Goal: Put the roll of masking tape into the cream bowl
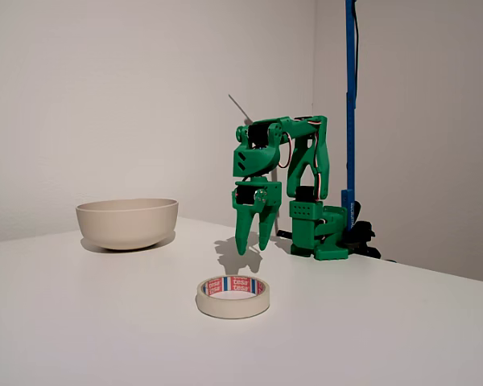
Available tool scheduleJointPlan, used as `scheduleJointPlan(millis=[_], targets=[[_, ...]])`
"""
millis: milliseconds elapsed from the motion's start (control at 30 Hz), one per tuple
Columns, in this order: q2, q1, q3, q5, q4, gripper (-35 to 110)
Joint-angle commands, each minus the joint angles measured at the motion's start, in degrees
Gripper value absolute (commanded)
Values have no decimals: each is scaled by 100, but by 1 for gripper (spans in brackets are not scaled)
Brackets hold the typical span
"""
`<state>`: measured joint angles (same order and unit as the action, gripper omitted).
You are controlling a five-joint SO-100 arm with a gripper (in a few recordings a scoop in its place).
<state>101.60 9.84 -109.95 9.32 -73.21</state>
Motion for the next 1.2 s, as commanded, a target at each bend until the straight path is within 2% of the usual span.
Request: scheduleJointPlan(millis=[0, 733, 1167], targets=[[-123, -26, 475, 53, 88, 21], [-1503, -62, 914, 44, 650, 20], [-2118, 299, 940, 0, 800, 11]])
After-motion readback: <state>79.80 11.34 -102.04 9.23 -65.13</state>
